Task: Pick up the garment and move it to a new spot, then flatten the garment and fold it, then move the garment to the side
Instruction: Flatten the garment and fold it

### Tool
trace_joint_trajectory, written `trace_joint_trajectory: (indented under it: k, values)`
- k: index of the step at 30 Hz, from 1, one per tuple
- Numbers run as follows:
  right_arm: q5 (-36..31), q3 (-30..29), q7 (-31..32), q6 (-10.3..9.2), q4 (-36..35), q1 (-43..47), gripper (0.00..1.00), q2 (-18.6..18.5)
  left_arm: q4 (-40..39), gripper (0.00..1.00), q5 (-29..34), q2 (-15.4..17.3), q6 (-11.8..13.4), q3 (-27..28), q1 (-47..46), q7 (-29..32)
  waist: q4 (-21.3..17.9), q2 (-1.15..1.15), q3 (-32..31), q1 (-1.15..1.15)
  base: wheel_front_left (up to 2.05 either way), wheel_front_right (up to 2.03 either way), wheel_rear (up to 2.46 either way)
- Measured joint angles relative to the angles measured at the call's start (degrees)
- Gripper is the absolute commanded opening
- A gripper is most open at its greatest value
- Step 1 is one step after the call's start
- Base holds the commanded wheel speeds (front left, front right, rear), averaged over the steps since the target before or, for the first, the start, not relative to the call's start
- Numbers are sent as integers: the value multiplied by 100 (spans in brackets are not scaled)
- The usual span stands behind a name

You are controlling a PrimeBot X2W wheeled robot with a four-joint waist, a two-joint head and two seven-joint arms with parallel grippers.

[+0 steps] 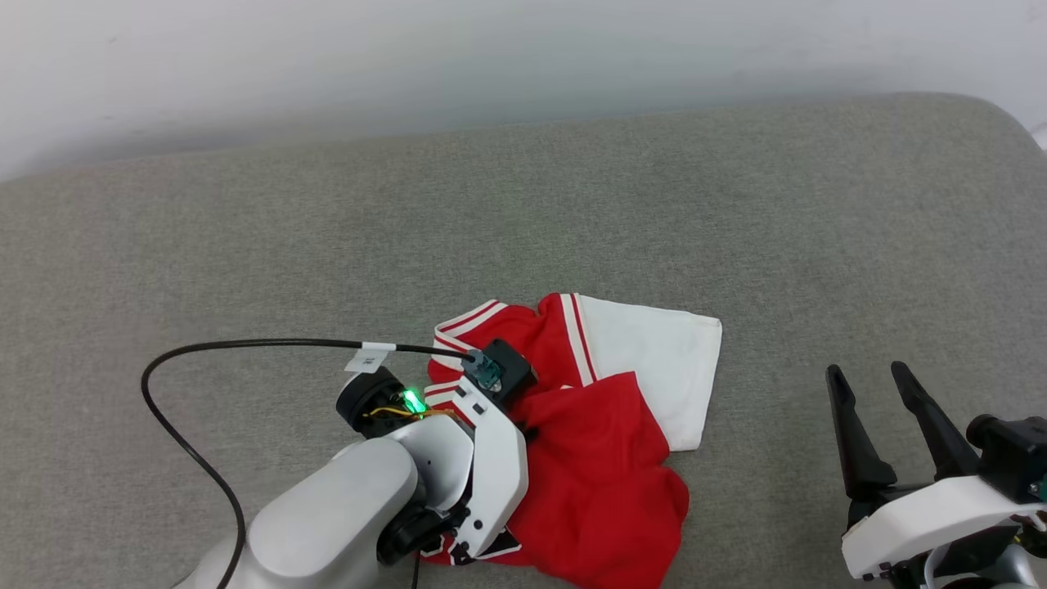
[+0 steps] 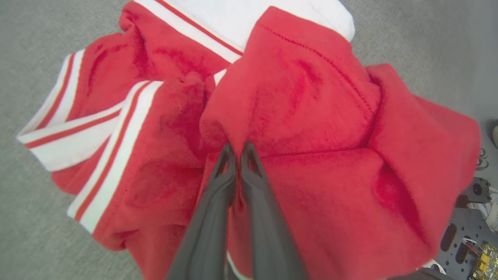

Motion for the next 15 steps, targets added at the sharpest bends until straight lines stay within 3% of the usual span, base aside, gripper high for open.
trace_joint_trajectory:
  k: [7, 15]
  values:
    - [0, -123, 51, -1, -31, 38, 100, 4, -499, 0, 175, 244, 312, 314, -1, -693, 297, 0, -164, 0, 0, 0, 0]
    - [-4, -227, 157, -1, -96, 159, 100, 8, -1530, 0, -111, 1035, 1316, 1007, 1074, -1238, 760, 0, -431, 0, 0, 0, 0]
